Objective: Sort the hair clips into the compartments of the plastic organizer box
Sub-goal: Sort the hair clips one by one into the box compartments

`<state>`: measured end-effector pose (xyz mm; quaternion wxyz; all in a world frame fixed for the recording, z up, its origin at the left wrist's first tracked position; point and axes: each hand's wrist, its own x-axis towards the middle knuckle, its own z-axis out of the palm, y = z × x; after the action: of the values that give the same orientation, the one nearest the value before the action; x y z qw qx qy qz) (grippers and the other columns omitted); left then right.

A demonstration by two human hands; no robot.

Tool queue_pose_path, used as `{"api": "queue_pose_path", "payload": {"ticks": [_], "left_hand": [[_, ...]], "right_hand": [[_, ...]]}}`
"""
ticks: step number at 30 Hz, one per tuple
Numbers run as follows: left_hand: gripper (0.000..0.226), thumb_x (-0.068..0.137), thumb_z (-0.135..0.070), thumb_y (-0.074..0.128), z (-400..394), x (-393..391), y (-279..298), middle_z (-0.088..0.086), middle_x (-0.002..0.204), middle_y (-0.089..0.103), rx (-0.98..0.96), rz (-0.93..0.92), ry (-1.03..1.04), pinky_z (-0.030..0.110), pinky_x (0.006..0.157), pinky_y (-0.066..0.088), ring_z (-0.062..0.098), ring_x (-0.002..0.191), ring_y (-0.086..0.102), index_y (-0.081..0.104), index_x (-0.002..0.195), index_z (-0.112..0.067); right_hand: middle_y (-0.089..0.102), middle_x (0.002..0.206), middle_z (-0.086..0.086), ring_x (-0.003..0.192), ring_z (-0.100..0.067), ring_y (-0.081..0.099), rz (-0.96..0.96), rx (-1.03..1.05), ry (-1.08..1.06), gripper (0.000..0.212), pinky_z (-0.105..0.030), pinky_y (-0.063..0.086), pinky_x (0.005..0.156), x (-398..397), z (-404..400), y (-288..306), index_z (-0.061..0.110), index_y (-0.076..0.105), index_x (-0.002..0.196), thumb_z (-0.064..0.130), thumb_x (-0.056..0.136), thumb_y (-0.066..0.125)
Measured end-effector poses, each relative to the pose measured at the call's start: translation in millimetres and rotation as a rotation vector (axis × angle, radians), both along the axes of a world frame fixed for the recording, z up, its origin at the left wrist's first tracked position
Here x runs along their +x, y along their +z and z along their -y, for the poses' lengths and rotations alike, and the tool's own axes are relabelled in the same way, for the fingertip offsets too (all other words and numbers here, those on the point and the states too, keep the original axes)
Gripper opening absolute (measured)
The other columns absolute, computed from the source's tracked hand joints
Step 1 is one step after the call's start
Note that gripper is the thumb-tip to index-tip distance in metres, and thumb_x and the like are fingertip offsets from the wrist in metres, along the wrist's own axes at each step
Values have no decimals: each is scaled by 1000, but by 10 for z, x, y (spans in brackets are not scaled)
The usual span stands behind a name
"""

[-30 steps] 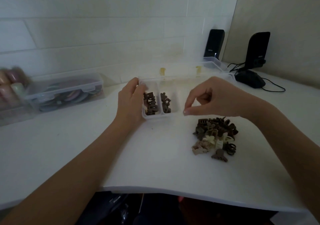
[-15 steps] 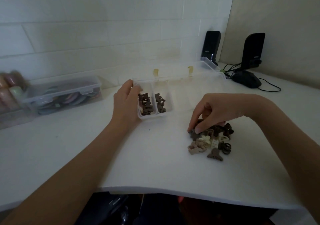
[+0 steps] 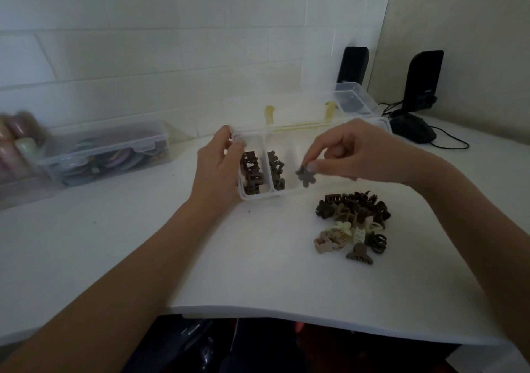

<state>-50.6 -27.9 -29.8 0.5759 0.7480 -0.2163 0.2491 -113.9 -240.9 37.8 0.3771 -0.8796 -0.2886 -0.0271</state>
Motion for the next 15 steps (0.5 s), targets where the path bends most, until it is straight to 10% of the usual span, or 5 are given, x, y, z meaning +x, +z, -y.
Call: {"api": "queue_pose_path", "payload": {"ticks": [5, 15], "left_hand": [[20, 87, -20, 42, 37, -40, 2, -7, 60, 42, 19, -2, -37, 15, 51, 31, 0, 53, 38, 40, 67, -18], [29, 88, -25, 41, 57, -74, 1, 3, 64, 46, 55, 55, -75, 20, 51, 33, 5, 55, 39, 45, 79, 3]], "right_hand": [[35, 39, 9, 38, -9, 24, 305, 78, -180, 10, -11, 25, 44, 6, -153, -82, 15, 73, 85, 24, 83, 68], [34, 47, 17, 48, 6, 30, 498, -398, -443, 16, -15, 26, 50, -2, -349, -258, 34, 71, 92, 43, 85, 60]]}}
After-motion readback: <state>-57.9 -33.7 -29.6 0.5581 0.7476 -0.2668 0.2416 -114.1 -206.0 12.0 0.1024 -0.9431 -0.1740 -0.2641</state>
